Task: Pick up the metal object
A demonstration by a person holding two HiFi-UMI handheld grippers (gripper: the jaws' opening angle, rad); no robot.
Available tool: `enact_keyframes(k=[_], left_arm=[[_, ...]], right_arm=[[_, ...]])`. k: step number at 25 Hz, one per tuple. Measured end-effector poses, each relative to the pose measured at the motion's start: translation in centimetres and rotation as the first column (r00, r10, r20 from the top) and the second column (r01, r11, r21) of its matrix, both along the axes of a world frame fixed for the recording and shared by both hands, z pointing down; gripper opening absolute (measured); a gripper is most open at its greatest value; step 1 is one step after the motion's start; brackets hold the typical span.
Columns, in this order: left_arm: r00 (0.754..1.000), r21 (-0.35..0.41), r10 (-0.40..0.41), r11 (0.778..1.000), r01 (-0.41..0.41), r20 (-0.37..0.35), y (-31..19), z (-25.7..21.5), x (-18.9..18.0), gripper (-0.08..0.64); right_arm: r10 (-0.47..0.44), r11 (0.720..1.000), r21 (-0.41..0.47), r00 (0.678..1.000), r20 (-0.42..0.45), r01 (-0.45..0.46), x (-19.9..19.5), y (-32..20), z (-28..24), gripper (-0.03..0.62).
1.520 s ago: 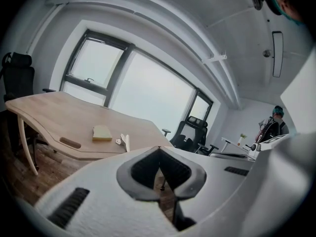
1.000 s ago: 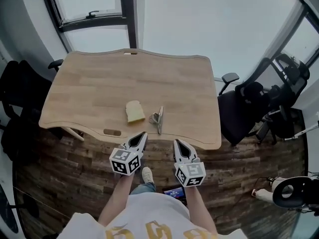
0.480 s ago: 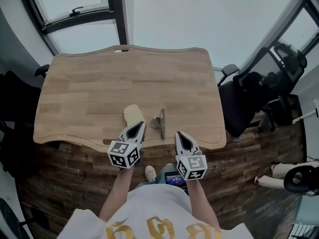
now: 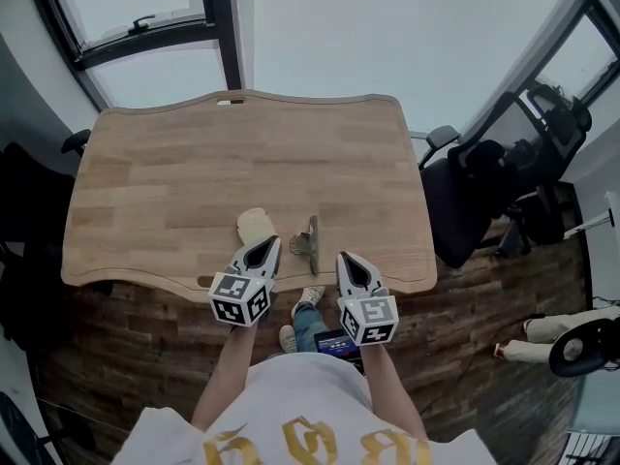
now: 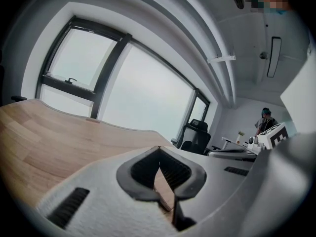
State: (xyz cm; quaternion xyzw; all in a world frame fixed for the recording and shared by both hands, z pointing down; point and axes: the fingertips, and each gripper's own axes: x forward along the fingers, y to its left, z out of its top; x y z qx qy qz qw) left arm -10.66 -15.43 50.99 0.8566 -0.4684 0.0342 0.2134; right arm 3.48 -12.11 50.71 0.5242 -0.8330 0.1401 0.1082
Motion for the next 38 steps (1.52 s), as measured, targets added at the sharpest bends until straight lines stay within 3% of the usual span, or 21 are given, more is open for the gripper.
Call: enact_keyframes(k=[12,27,38], left_arm=[[1.0,-0.054,-0.022,0.998,0.023,0.019,-1.2,2.4,-0.2,0.02],[0.996,-0.186,0.035,0.982,-0.019,0.085,-3.1,8.3,2.5,0.02],[0.995,-0.318,0.076,0.947,-0.054,0.057,-4.0,13.0,3.4,0.02]], right_arm=[[0.022,0.998,-0.059,1.0,-0.016,-0.023,1.7,-1.5,2.8,0.011],[0.069,0.988,-0.139,0.997,-0.034,-0.073,4.3,-4.0,6.3,0.012],[0.008,0.975,-0.22,0.998,-0.065,-0.022,3.7,-5.6,9.5,0.012]])
